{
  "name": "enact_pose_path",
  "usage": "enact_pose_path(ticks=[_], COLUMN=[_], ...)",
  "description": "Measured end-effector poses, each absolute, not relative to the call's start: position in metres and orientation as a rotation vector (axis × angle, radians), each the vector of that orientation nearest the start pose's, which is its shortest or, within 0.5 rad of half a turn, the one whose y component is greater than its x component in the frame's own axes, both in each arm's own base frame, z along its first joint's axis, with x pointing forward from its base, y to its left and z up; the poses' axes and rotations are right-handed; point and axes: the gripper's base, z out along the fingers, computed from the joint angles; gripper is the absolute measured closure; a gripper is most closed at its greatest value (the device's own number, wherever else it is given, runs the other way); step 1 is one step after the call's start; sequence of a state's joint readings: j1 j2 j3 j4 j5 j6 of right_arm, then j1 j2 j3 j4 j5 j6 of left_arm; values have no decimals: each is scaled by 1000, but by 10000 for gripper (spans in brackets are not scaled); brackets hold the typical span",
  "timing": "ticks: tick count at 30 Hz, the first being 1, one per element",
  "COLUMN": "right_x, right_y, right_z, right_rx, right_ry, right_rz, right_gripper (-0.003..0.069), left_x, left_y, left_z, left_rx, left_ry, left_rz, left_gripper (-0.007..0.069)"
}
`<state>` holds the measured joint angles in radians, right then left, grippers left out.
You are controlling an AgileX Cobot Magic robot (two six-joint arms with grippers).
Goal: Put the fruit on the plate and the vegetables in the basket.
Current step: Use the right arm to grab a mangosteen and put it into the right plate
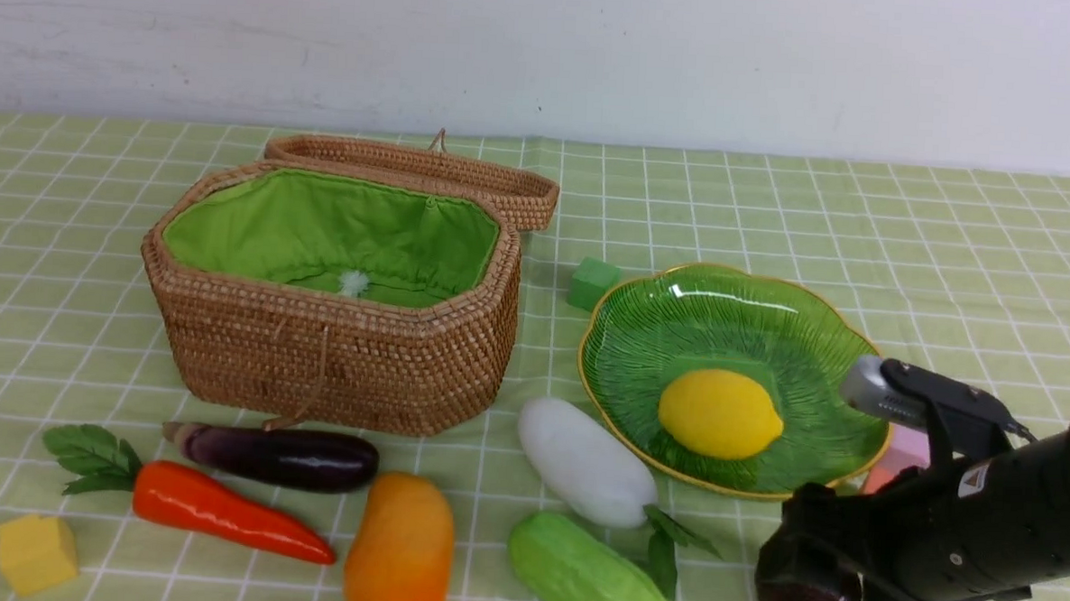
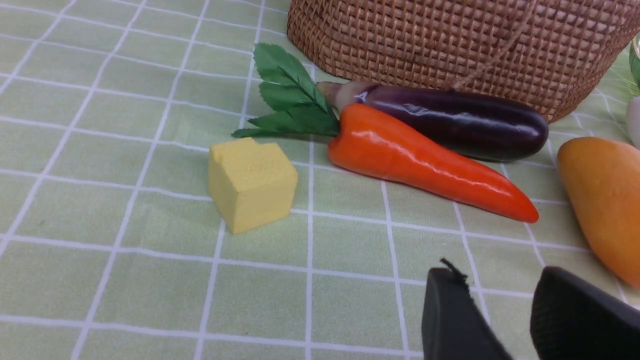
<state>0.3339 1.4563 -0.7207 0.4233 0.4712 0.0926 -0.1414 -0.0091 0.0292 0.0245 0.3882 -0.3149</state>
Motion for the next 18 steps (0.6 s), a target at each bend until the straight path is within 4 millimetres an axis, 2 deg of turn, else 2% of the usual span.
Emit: enact_pose_path(ticks=[11, 18], right_x=[262, 267], right_y=[102, 104], right_z=[173, 170], right_rx=[120, 54], right_ry=[2652, 2647], right_rz=[424, 404], right_gripper=[17, 56], left_x=[52, 52], left_y=[-7, -7], left_z=[169, 169], left_rx=[-150, -150], left_ry=[1896, 1896], left_rz=[-286, -286], left_gripper=[386, 386])
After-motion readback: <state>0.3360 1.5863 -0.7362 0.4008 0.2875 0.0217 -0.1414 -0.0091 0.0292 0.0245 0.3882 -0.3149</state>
